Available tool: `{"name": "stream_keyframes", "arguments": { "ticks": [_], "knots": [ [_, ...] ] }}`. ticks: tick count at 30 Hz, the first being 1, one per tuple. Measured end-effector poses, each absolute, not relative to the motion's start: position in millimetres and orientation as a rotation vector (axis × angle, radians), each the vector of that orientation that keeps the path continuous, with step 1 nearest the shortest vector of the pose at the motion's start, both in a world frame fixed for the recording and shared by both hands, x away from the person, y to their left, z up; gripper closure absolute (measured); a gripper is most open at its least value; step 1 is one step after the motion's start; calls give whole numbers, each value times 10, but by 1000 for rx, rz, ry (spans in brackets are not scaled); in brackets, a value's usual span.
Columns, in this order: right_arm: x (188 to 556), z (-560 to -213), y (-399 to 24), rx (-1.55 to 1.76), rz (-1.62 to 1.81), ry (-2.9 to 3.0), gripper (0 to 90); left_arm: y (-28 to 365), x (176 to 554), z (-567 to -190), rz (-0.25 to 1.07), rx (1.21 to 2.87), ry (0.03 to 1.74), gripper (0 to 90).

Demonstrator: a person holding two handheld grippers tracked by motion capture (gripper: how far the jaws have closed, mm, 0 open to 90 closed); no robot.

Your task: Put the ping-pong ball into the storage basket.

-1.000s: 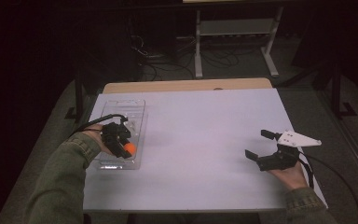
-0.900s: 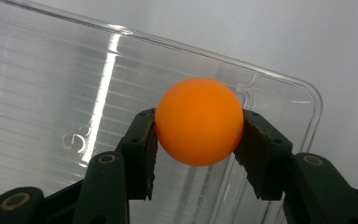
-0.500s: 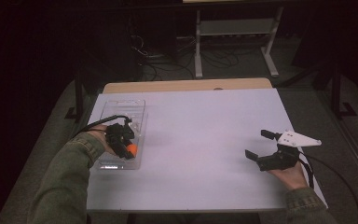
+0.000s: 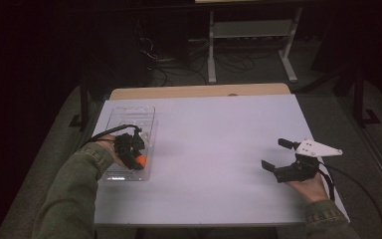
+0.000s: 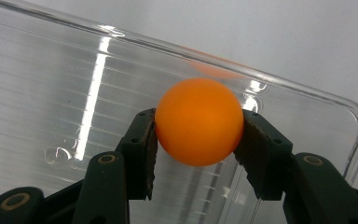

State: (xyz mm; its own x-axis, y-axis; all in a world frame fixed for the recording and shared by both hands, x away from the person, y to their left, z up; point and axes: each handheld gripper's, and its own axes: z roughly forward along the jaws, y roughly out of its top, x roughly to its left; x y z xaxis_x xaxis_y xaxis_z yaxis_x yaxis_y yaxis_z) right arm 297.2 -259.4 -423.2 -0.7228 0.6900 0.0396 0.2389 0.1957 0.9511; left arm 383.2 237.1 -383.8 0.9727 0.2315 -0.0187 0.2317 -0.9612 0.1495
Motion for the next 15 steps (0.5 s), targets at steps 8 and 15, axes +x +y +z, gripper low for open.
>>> {"name": "stream_keyframes", "arguments": {
  "ticks": [8, 15],
  "knots": [
    [2972, -4231, -2592, 865, 1541, 2083, 0, 2389, 3824, -3823, 16, 2972, 367, 491],
    [2970, -4229, -2594, 869, 1543, 2081, 0, 2406, 3815, -3785, 34, 2968, 374, 453]
  ]
}}
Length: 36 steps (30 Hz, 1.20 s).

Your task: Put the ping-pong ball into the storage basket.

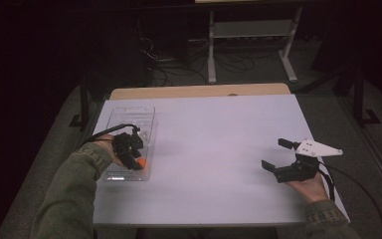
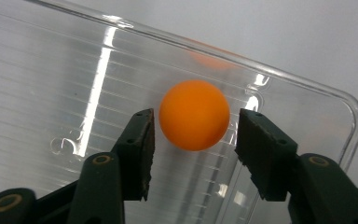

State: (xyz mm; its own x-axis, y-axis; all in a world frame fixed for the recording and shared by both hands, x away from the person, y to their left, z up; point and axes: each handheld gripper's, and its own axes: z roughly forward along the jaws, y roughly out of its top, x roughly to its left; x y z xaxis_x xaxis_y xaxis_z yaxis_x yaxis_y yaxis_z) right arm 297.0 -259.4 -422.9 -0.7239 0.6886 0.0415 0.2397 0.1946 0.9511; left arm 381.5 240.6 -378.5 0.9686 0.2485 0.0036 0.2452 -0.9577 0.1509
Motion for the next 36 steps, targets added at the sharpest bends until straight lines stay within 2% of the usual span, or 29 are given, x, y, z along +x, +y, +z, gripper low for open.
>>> {"name": "stream_keyframes", "arguments": {
  "ticks": [17, 27, 36],
  "knots": [
    [2969, -4229, -2594, 870, 1544, 2082, 0, 2472, 3776, -3650, 164, 2934, 433, 238],
    [2953, -4226, -2598, 870, 1540, 2079, 0, 2503, 3757, -3501, 191, 2886, 476, 24],
    [2939, -4223, -2606, 875, 1534, 2080, 0, 2510, 3715, -3369, 198, 2762, 475, 0]
  ]
}}
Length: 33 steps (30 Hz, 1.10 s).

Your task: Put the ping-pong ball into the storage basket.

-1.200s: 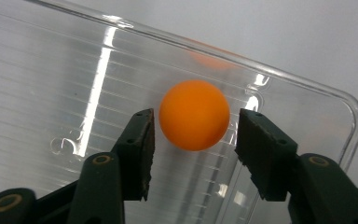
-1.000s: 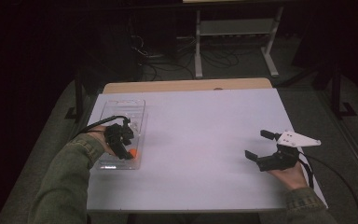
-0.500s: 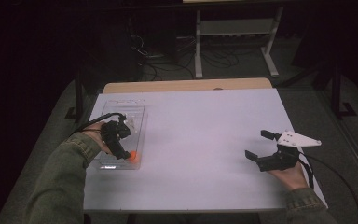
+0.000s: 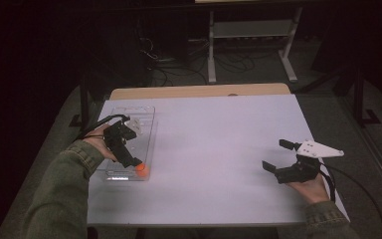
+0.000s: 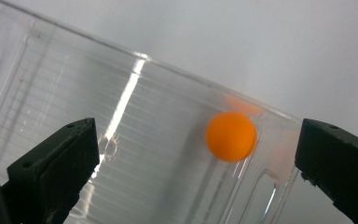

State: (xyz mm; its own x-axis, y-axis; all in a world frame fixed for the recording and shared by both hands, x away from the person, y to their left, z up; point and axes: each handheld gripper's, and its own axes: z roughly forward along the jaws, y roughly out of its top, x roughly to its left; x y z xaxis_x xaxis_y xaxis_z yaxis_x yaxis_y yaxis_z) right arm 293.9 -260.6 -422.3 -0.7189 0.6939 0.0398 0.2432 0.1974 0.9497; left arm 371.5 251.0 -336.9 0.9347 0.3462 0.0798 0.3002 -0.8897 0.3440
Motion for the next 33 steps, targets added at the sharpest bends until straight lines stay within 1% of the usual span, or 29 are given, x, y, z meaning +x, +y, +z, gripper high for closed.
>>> {"name": "stream_keyframes", "arguments": {
  "ticks": [17, 33],
  "knots": [
    [2923, -4215, -2616, 877, 1538, 2071, 0, 2566, 3525, -3221, 247, 2703, 422, 0],
    [2919, -4214, -2615, 876, 1538, 2069, 0, 2696, 3369, -3206, 298, 2605, 442, 0]
  ]
}}
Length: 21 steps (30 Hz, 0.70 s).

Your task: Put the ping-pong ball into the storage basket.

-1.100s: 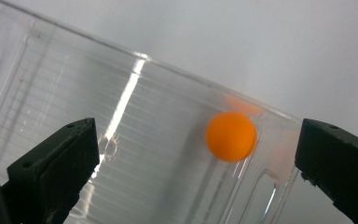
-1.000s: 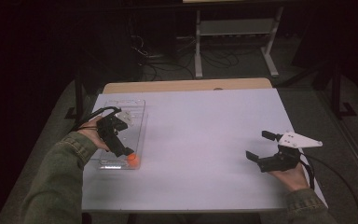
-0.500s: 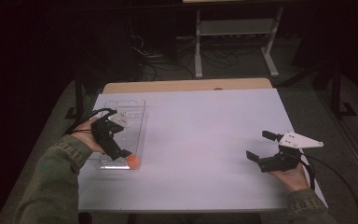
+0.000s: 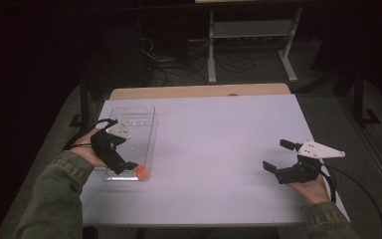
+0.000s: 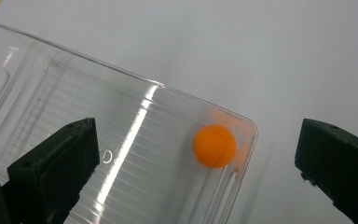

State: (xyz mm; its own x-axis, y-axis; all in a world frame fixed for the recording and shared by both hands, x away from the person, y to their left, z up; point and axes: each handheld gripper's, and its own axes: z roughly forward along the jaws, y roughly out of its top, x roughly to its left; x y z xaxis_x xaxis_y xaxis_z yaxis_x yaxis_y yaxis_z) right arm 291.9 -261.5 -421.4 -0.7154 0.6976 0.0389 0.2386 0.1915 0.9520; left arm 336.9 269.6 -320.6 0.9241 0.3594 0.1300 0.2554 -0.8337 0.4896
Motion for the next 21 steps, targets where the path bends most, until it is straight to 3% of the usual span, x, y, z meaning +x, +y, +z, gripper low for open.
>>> {"name": "stream_keyframes", "arguments": {
  "ticks": [21],
  "knots": [
    [2917, -4216, -2608, 877, 1535, 2073, 0, 2901, 3183, -3234, 334, 2451, 520, 0]
  ]
}}
